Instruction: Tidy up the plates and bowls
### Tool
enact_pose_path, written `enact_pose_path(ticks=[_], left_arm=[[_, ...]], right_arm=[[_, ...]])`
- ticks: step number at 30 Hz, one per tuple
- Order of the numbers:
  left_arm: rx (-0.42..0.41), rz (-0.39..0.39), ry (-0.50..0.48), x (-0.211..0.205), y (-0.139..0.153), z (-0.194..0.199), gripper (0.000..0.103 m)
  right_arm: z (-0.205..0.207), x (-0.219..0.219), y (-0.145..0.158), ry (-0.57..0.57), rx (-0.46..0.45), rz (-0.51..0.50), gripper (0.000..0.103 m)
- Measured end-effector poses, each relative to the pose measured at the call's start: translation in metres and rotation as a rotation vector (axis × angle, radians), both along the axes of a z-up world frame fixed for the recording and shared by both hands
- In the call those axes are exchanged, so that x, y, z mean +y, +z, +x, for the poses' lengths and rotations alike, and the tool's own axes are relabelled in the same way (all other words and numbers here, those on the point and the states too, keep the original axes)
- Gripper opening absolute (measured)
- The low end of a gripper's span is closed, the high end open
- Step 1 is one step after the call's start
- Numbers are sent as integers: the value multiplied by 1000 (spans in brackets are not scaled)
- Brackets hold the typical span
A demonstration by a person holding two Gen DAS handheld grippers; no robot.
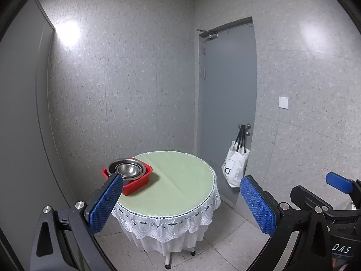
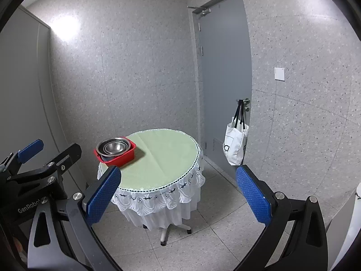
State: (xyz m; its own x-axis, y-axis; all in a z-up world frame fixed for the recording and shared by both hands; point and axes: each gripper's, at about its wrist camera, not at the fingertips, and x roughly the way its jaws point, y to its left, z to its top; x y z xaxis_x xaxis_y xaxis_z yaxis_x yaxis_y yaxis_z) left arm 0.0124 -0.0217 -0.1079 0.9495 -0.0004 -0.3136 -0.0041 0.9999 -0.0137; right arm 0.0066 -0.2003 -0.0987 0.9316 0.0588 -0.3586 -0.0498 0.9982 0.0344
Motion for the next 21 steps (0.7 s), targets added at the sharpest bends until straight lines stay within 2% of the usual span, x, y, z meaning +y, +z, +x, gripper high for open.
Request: enact_pose_path(ticks=[21], left_arm=[[-18, 17, 1, -1, 0, -5, 103]], right_arm=[[-2, -2, 2, 7, 0, 3, 103]])
